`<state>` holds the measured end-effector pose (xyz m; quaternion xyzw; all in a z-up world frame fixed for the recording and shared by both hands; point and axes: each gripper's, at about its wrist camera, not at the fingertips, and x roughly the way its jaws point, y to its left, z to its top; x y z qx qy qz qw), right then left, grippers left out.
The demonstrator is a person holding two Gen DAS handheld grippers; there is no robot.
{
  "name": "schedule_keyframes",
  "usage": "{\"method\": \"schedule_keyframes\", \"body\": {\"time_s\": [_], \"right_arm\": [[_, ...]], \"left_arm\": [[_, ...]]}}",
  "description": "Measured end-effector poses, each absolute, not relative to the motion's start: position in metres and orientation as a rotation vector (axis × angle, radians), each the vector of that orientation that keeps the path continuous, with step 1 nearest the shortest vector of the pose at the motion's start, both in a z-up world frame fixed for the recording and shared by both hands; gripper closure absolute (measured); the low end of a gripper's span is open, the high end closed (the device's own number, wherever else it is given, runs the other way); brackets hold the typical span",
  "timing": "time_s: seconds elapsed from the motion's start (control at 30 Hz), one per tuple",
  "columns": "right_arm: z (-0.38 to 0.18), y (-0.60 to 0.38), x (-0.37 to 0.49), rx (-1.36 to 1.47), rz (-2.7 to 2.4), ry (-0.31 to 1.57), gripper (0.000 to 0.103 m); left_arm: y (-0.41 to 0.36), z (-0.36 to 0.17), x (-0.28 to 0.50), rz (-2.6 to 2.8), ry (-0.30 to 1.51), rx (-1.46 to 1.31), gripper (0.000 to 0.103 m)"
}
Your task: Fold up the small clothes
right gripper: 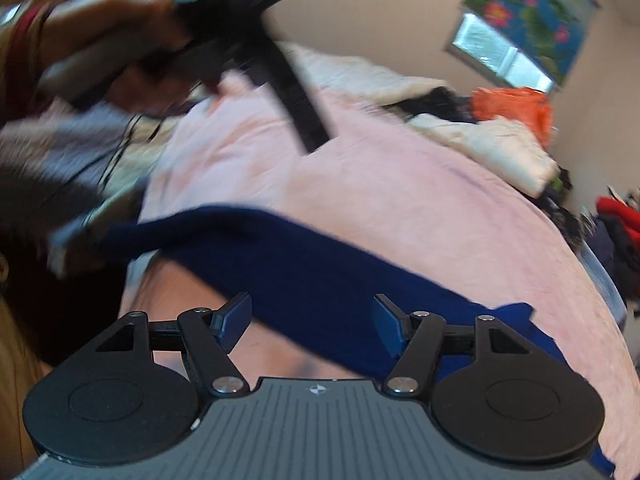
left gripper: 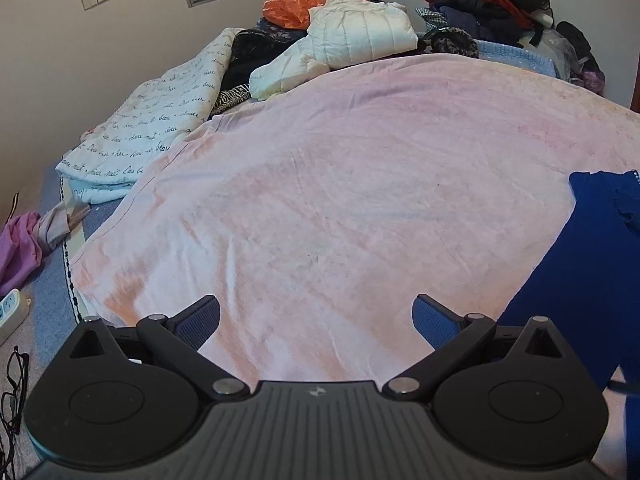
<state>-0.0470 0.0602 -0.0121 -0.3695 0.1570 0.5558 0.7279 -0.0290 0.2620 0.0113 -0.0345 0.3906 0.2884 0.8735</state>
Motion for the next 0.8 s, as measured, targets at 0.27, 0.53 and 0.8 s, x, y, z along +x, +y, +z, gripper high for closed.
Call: {"method": "schedule_keyframes", "body": {"time_s": [0.27,0.53,0.8], "right_arm": [[-0.039,0.091,-0.062,-0.899,1.245,0.280,0.038],[-0.033,0.105,-0.041,-0.690,1.328,0.421,0.098],[0.005,0.027,0.068,0.105,1.251,0.620,0.100]], "left_arm": [[0.261,0.015,-0.031,0.602,0.796,-0.098,0.000],[0.263,0.012,-0.026,0.601,0.802,-0.134,0.000],[0.245,0.019,-0.011,0.619,0.759,-0.083,0.000]]}}
